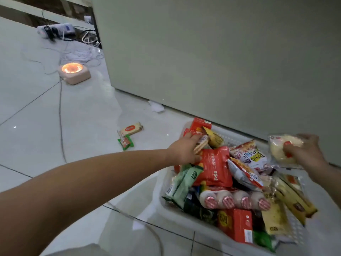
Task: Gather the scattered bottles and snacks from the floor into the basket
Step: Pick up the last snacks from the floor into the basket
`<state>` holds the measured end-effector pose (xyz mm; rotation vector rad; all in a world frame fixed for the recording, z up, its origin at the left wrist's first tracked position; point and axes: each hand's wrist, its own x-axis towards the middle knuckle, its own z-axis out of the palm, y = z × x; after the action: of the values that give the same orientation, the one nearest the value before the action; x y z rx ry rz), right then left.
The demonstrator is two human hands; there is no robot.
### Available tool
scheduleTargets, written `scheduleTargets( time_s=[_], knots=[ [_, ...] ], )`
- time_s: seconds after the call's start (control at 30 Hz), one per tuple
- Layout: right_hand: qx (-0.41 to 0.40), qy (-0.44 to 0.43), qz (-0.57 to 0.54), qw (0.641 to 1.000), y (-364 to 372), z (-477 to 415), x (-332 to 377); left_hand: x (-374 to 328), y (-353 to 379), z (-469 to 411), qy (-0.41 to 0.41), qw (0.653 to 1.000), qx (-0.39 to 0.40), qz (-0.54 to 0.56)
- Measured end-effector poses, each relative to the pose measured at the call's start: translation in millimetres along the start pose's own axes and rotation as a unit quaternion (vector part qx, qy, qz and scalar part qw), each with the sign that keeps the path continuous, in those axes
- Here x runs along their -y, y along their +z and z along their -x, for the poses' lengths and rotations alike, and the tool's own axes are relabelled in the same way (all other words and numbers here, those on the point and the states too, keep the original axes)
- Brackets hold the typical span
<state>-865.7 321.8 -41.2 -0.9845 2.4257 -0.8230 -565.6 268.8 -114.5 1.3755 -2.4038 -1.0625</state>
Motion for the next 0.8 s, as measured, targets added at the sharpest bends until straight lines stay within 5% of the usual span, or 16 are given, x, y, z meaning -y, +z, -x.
scheduleTargets(
  time_s=[0.17,0.37,0.47,0.6,0.8],
  knots=[
    [0.143,0.109,0.107,0.978,-1.5,16.2,-54.2,21.2,16.5,2.4,-0.025,0.997,0.0,-0.07],
    [0.107,0.05,0.147,0.982,7.4,22.5,-42.2,21.9,14.9,8.8,0.009,0.992,-0.095,-0.08],
    [0.04,-0.02,0.171,0.984,10.4,11.2,-8.0,36.3,-8.8,10.1,-0.004,0.972,-0.209,-0.111],
    [0.027,-0.142,0.16,0.976,52.5,0.5,70.2,74.8,-44.5,20.2,-0.131,0.939,-0.287,-0.135],
    [0.105,-0.405,0.187,0.889,191.9,42.4,186.5,153.5,-66.7,57.8,-0.334,0.895,-0.278,-0.101]
  ],
)
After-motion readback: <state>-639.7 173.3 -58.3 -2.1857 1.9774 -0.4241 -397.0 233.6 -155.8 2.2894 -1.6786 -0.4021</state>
